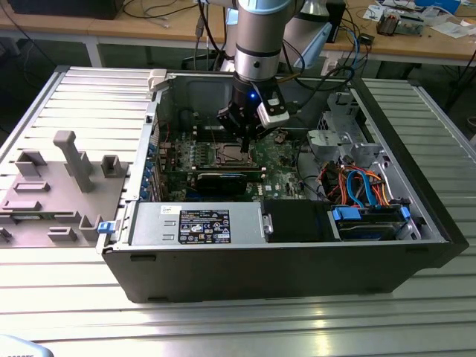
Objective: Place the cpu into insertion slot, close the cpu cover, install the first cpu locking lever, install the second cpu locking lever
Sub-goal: 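Install the first cpu locking lever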
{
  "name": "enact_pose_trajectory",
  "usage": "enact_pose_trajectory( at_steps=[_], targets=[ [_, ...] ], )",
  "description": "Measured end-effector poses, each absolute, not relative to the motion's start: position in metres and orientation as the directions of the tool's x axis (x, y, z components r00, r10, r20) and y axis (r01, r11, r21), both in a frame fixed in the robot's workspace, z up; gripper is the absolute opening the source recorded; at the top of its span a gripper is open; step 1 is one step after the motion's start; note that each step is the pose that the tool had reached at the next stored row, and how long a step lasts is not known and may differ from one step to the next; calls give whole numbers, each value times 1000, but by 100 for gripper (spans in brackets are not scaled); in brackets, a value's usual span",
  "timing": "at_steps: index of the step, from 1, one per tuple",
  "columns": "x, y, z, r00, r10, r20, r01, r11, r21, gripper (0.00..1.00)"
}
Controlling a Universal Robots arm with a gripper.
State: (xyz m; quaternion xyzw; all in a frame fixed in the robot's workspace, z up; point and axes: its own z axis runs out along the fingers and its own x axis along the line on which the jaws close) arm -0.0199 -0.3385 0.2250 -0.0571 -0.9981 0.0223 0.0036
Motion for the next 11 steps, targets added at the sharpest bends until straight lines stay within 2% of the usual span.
enact_pose_trajectory(
  at_steps=[11],
  targets=[
    [-20,-339,225,-996,93,5,92,995,-45,11]
  ],
)
